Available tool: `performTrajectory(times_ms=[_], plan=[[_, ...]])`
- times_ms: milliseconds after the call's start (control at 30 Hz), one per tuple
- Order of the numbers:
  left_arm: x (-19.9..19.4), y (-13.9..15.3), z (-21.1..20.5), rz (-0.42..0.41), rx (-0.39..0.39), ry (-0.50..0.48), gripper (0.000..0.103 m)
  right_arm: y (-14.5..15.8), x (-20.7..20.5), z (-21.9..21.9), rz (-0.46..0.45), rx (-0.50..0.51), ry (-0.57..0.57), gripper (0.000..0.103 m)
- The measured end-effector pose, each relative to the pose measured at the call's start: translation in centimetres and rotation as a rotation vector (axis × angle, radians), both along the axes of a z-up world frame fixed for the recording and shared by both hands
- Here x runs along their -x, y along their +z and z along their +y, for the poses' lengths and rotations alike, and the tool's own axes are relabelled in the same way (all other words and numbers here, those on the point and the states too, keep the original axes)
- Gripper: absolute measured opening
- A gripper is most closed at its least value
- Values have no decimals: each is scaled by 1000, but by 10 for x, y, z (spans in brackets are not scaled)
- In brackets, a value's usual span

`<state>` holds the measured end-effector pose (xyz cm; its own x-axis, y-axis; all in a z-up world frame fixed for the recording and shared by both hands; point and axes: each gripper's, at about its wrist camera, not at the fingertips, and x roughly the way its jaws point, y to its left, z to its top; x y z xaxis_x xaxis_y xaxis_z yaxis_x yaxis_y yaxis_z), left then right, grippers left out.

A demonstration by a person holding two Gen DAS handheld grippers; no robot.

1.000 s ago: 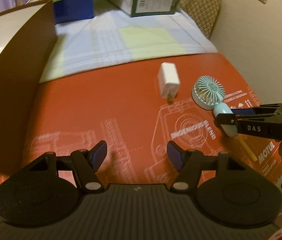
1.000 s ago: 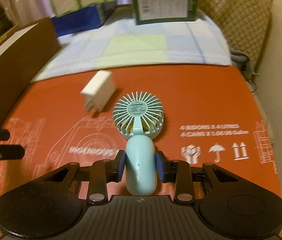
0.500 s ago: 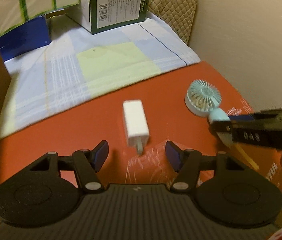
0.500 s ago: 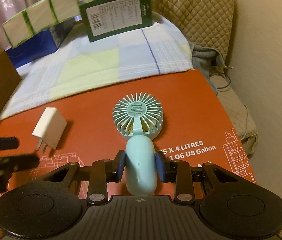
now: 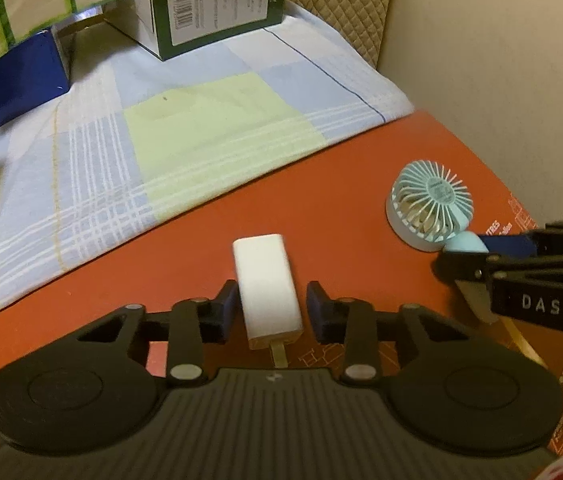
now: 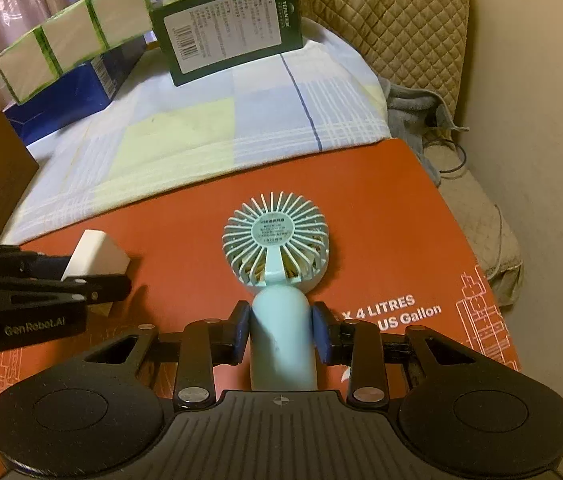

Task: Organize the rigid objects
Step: 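Grasp the mint-green fan handle with the right gripper while the left gripper grasps the white charger, then lift the fan and charger and hold them above the mat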

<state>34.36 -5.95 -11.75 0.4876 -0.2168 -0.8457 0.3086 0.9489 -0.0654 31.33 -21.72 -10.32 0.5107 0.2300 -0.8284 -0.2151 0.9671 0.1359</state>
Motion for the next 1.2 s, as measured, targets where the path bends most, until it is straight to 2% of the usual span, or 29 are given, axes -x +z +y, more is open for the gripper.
performTrajectory(times_ms=[67,333,800,1033,1200], plan=[[0,-1,0,-2,-11,-14,22,-1,-2,2,-5,3,5,31],[15,0,14,-5,-39,10,22,-5,3,14,-25,18,86,30],[82,3,82,32,-36,190,22,-11,48,56,0,-33,373,30],[116,6,101,54,-31,257,22,-15,72,78,15,-65,521,30],[125,8,109,63,-12,282,22,-17,82,91,9,-51,557,30]])
